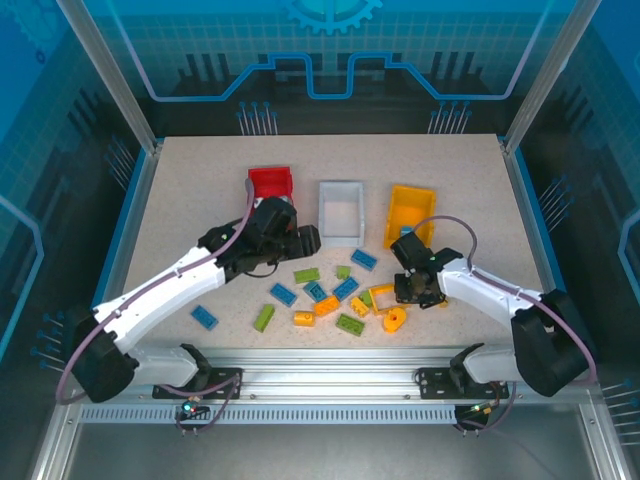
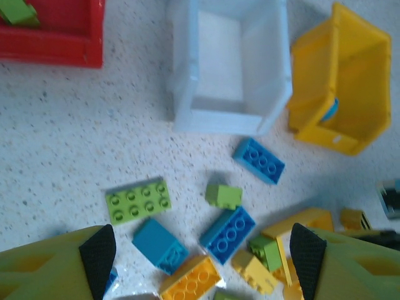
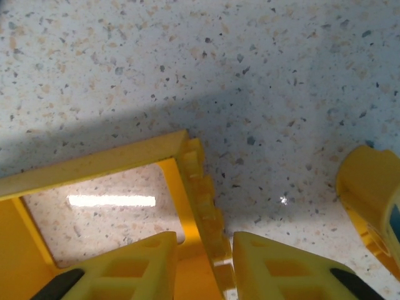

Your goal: Sort the legos into containers by color

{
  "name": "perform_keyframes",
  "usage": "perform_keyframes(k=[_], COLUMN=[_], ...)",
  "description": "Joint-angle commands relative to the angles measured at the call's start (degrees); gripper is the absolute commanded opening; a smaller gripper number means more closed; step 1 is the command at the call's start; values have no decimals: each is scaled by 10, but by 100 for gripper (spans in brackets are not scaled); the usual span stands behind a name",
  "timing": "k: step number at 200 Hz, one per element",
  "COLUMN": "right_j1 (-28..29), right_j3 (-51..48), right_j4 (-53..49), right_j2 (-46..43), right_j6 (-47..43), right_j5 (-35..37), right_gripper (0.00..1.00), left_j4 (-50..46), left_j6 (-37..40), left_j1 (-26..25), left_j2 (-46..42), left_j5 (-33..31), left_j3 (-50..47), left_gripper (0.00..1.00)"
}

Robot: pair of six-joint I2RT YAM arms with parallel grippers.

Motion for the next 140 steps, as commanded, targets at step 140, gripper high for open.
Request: perform_keyframes(k=[140], right_j1=[85], right_j3=[327], right_j4=[-13], right_j2=[77], right_j6=[-311], right_j5=[184], right_gripper=[0], left_j4=[10], left_j6=[-13], left_j1=[-35], left_j2=[-153], left_j5=[-42], left_j3=[-66], left_gripper=[75])
